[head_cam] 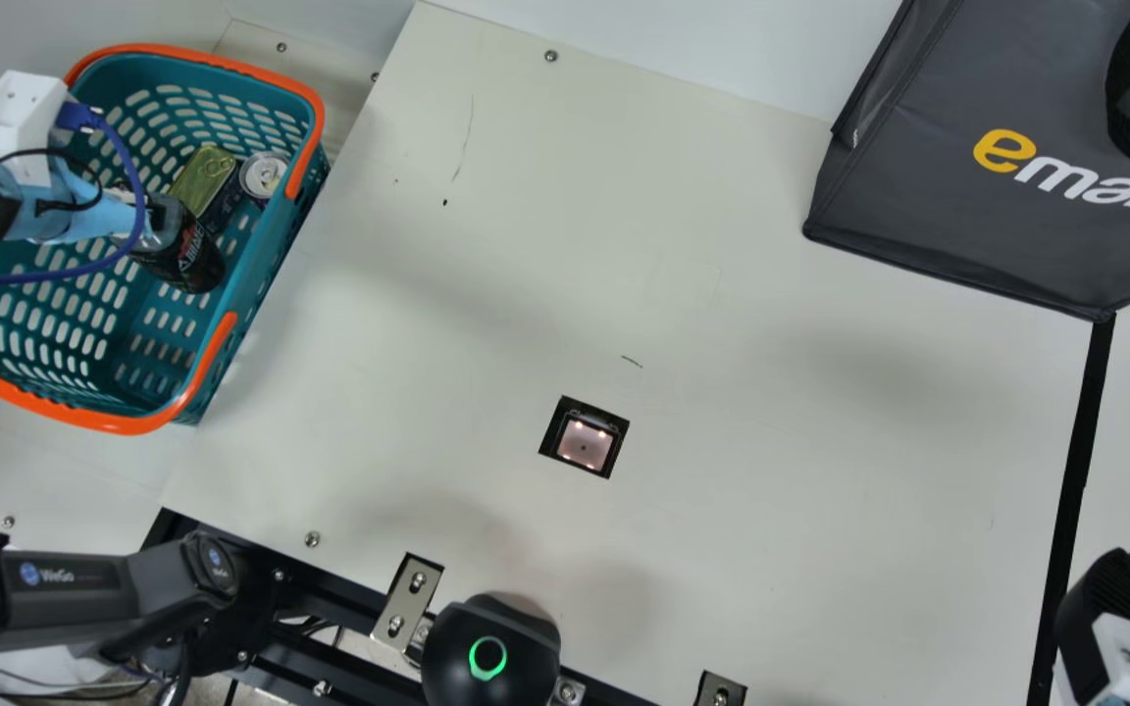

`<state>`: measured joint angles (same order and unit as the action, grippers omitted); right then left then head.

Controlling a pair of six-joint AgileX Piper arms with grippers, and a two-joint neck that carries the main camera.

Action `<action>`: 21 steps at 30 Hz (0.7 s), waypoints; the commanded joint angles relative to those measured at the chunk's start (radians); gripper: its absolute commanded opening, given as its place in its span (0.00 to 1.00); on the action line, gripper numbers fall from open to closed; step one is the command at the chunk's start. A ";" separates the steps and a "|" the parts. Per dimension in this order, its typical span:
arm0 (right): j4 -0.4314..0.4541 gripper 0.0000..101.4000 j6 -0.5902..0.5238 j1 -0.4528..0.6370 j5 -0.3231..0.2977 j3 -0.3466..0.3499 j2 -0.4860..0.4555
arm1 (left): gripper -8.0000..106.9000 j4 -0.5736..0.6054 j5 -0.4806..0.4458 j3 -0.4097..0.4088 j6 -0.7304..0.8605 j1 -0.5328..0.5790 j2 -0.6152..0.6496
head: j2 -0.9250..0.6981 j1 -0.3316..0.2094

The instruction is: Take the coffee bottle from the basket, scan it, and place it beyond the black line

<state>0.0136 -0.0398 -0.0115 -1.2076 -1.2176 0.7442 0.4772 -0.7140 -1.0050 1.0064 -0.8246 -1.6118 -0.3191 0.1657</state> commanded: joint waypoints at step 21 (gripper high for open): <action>0.000 0.90 0.000 0.000 0.000 0.000 0.000 | 0.16 0.024 -0.131 -0.092 -0.048 -0.023 0.157 | -0.002 -0.027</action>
<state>0.0136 -0.0398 -0.0115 -1.2076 -1.2176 0.7442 0.4985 -0.8397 -1.0922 0.9578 -0.8456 -1.4577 -0.3191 0.1657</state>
